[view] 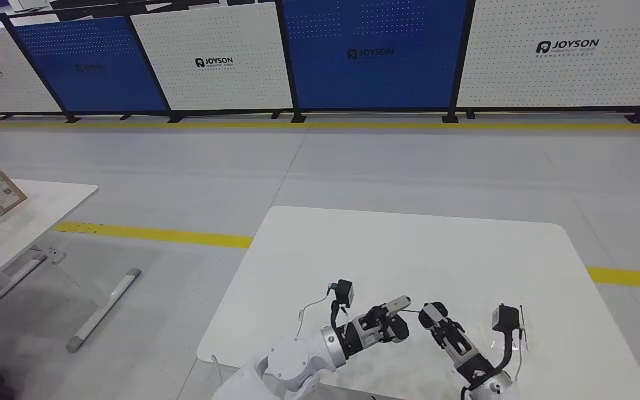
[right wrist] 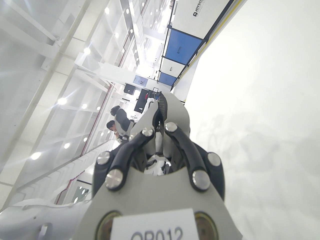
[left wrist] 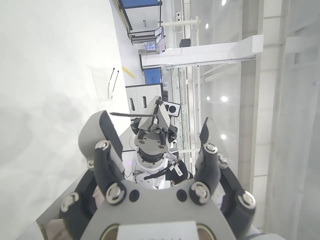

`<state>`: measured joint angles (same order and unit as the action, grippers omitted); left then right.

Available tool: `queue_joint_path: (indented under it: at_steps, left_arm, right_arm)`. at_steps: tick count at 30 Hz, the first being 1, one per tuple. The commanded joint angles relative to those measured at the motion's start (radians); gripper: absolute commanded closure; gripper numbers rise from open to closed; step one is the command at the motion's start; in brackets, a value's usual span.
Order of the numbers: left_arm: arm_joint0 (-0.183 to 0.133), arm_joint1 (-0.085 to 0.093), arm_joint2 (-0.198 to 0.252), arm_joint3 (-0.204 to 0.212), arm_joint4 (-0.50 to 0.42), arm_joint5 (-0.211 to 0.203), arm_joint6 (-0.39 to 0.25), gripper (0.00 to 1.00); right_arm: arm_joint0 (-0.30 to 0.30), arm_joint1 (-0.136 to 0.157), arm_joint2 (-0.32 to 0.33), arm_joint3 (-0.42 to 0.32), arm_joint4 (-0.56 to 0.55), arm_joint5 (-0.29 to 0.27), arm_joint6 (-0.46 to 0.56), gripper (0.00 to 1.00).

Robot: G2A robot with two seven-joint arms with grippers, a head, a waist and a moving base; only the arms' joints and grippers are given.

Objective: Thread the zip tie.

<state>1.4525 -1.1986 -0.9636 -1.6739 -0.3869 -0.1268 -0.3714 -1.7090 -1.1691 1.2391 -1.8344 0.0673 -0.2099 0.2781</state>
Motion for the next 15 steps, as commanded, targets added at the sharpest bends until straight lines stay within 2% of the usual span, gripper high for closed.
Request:
queue_joint_path:
  at_steps: [1, 6, 15]
  left_arm:
    - [-0.005, -0.002, 0.006, 0.007, 0.008, 0.006, 0.015, 0.46]
    - [-0.014, -0.004, 0.017, 0.018, 0.006, 0.004, 0.016, 0.58]
    - [-0.015, -0.004, 0.017, 0.022, -0.008, -0.036, -0.004, 0.6]
  right_arm:
    - [0.001, 0.0, 0.002, 0.0, 0.011, -0.003, 0.015, 1.0]
    - [0.0, 0.0, 0.005, 0.0, 0.016, -0.004, 0.026, 1.0]
    - [0.0, -0.001, 0.005, 0.002, 0.019, 0.004, 0.031, 1.0]
